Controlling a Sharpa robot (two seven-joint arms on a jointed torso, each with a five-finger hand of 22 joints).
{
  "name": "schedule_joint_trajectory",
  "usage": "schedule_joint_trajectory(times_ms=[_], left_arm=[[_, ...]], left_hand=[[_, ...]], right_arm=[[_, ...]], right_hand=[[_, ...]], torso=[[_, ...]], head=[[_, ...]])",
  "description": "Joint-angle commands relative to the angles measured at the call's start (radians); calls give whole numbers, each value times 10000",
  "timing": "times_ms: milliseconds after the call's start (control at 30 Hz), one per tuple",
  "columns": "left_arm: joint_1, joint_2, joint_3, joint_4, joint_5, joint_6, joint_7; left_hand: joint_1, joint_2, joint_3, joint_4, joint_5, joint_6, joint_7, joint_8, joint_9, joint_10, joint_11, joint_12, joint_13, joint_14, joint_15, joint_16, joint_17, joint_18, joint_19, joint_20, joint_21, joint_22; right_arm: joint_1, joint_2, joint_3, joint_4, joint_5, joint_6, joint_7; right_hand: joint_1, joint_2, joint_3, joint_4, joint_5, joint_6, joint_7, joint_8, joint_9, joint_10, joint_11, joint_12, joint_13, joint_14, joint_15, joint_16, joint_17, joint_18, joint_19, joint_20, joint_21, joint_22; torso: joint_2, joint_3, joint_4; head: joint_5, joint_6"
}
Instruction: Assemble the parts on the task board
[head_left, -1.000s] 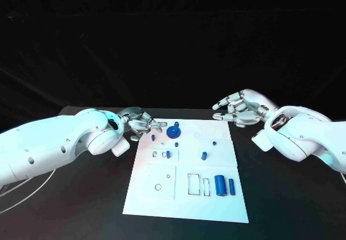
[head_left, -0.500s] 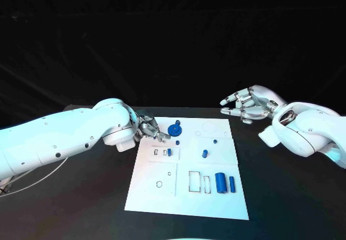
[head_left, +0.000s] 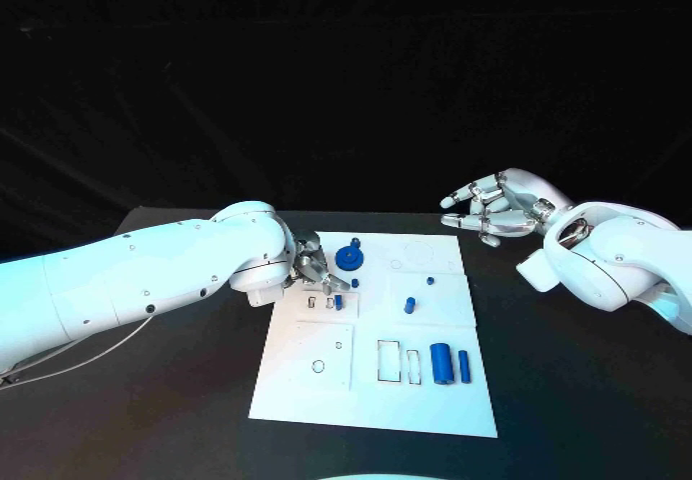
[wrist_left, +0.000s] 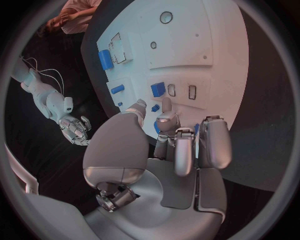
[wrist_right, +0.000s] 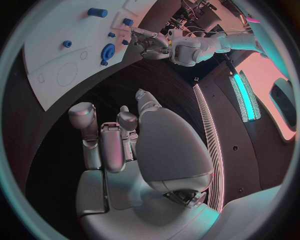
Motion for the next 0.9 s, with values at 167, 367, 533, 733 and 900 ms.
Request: schedule_joint_trajectory(times_ms=[167, 367, 533, 733, 900], left_arm=[[7, 239, -33, -176, -181, 441, -345], [3, 326, -41, -210, -203, 608, -370], [3, 377, -42, -247, -206, 745, -381], [-2, 456, -44, -322, -212, 863, -396], [-6, 482, -45, -370, -231, 950, -405]], left_hand=[[-126, -32, 34, 7, -67, -97, -12, 68, 61, -89, 3, 66, 62, 1051, -8, 24, 2630, -215, 68, -3, 61, 72], [-125, -18, 57, 1, -67, -99, -18, 97, 105, -82, -2, 103, 106, 1051, -10, 24, 2630, -218, 74, -3, 70, 89], [-120, -15, 71, -2, -67, -102, -21, 113, 130, -78, -5, 124, 130, 1051, -12, 24, 2630, -224, 86, -3, 87, 123], [-14, 15, 199, -19, -66, -146, -28, 165, 235, -97, -13, 151, 170, 1051, -18, 24, 2630, -226, 91, -4, 100, 145], [101, -11, 467, -19, -66, -214, -28, 232, 383, -127, -12, 173, 215, 1051, -17, 24, 2630, -228, 90, -6, 111, 165]], right_arm=[[5, 27, 1, -35, -20, -242, 133], [4, 37, -2, -36, 26, -380, 222], [4, 51, -4, -38, 33, -423, 229], [2, 66, -6, -40, 36, -440, 228], [2, 61, -8, -33, 36, -448, 228]], right_hand=[[171, 55, 5, 55, 110, -81, 6, 246, 77, -1510, -34, -2127, -2398, -964, 27, -2052, -2626, 592, -1617, 24, -2742, -1984], [238, 9, 16, 98, 126, -121, 12, 321, 86, -1442, -36, -2452, -2798, -1073, 37, -2653, -3183, 587, -1601, 39, -3131, -2219], [237, -5, 10, 118, 132, -142, 19, 338, 86, -1451, -28, -2502, -2877, -1114, 45, -2809, -3329, 584, -1592, 44, -3222, -2271], [239, -8, 9, 130, 135, -158, 24, 349, 86, -1464, -21, -2530, -2923, -1145, 53, -2901, -3409, 582, -1593, 50, -3283, -2303], [238, -9, 8, 135, 136, -166, 27, 351, 86, -1469, -19, -2539, -2938, -1154, 55, -2929, -3433, 581, -1594, 52, -3302, -2314]], torso=[[12, -5, 4], [8, 1, 1], [13, 2, 6], [20, -3, 7], [14, -6, 0]], head=[[-13, -52], [-16, -94], [-17, -118], [-26, -153], [-46, -185]])
